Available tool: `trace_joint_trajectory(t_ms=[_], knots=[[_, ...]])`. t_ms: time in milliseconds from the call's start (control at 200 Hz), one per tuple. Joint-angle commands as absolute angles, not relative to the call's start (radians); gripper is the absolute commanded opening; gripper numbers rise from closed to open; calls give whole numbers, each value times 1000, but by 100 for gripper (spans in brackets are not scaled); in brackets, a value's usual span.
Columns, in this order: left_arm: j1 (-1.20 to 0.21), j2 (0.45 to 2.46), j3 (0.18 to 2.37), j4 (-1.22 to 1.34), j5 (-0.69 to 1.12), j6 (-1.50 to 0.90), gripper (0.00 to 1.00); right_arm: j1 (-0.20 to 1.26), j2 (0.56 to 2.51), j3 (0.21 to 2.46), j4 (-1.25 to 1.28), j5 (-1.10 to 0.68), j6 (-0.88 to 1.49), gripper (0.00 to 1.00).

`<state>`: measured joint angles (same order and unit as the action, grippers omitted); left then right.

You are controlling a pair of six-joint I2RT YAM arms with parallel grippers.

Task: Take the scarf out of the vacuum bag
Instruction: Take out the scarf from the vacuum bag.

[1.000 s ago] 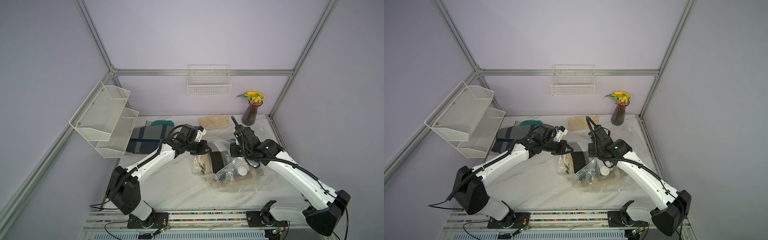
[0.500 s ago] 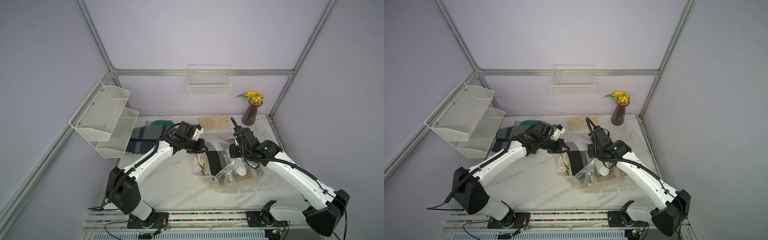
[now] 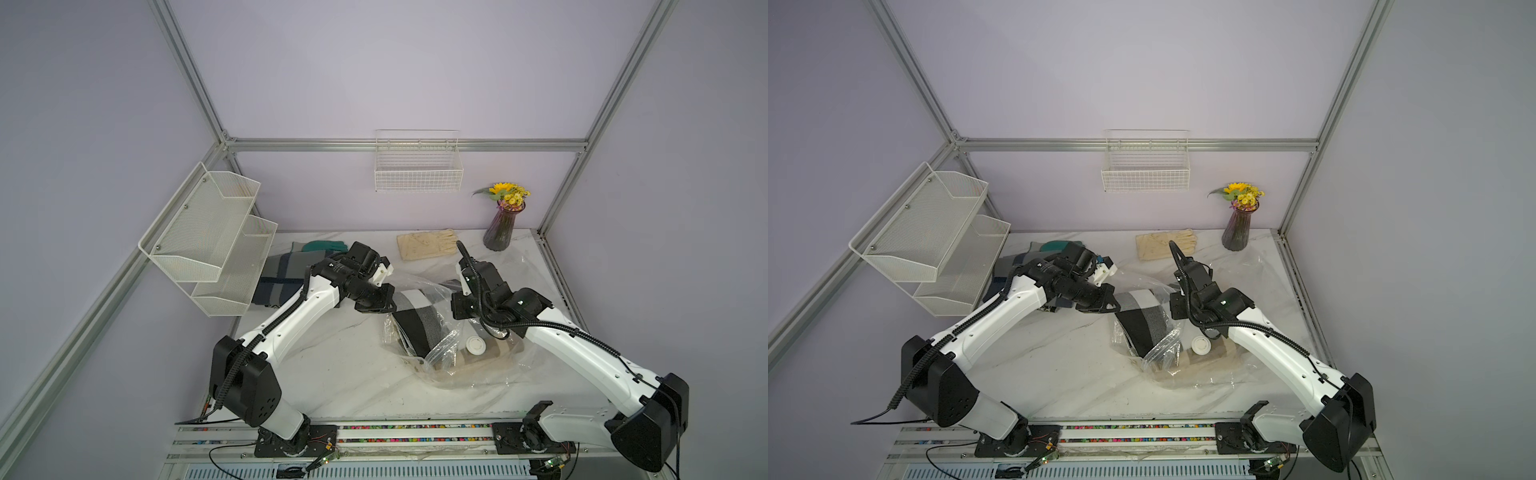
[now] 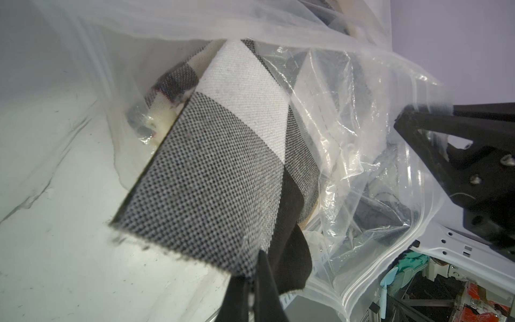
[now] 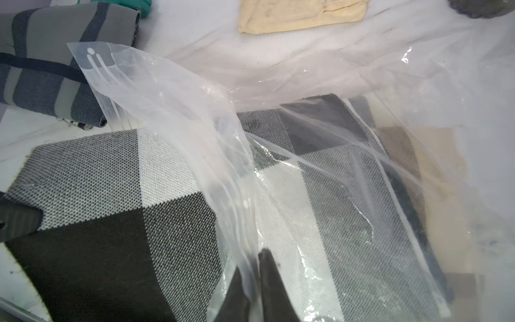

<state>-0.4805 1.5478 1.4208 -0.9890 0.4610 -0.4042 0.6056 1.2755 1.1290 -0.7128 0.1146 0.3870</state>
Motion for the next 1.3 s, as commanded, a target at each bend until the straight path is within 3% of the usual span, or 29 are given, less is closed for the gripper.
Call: trace_joint_trajectory(t_ms=[0,285,340,430,545,640,795,1295], knots=[[-428,1542,1483,-1085,439,-320,0,600,1298,1096,-605,87,408,11],[-389,1564,1547,-1179,387,-263,0,599,1327,1070,-514,39,408,13],[-387,1571,1551,-1174,393,-266,0,600,1323,1064,-500,8,397,27],[-386,1582,1555,-1157,386,-274,0,600,1289,1048,-490,-20,387,70],[-379,1598,1570,-1141,385,-279,0,598,1226,1032,-534,41,421,94],[-369,1613,1596,-1144,387,-273,0,580,1201,1037,-618,109,472,97],[-356,1631,1653,-1154,381,-265,0,487,1142,1002,-660,79,579,97],[-336,1684,1781,-1207,406,-241,0,167,1174,881,-642,-236,826,97]])
